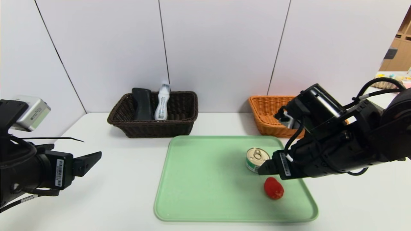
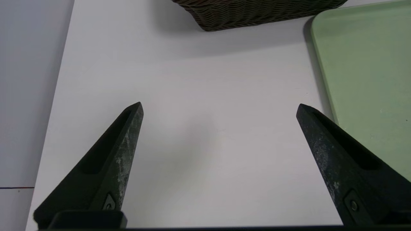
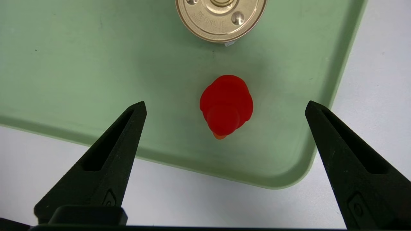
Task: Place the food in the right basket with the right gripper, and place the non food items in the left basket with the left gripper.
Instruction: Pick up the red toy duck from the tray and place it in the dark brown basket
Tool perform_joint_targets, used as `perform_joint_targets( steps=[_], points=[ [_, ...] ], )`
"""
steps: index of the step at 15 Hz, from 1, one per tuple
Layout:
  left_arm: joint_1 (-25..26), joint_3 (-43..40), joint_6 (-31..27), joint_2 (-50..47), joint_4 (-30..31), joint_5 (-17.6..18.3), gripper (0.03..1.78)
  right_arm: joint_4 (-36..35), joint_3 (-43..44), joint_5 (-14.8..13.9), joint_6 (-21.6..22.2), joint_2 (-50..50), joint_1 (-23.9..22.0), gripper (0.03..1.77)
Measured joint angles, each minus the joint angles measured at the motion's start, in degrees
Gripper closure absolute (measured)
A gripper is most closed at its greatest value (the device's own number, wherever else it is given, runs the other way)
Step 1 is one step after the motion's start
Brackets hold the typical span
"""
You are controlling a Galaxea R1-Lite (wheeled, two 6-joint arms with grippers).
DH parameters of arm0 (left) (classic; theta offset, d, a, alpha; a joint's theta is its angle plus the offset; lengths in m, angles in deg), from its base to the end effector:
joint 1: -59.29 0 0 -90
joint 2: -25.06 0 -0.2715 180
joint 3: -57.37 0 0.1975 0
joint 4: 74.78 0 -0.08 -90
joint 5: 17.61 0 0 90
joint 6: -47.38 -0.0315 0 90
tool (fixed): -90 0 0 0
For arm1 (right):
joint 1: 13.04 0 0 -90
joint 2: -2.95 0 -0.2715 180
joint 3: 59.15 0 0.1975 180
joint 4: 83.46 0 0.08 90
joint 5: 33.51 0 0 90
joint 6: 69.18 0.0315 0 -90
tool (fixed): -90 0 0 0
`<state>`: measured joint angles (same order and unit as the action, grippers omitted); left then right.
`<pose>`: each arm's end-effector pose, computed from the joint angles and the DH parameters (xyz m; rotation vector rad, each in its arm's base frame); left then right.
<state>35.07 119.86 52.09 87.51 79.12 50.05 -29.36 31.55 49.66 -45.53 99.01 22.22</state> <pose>0.1599 -0.0588 0.1929 0.0988 0.4184 -0.0150 0.2323 0.1596 0.1557 -0.0038 1.0424 0.2390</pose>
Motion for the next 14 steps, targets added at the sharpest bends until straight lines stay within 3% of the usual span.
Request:
perform_joint_targets(
  steps=[5,14],
  points=[
    [1.4,-1.2,0.1,-3.1,0.0,0.1,0.12,1.2,0.2,-1.8,-0.1,4.7,0.3,0.09],
    [1.4,-2.0,0.1,-4.8,0.0,0.3,0.12,1.6,0.3,-2.1,1.6,8.9,2.5,0.09]
  ],
)
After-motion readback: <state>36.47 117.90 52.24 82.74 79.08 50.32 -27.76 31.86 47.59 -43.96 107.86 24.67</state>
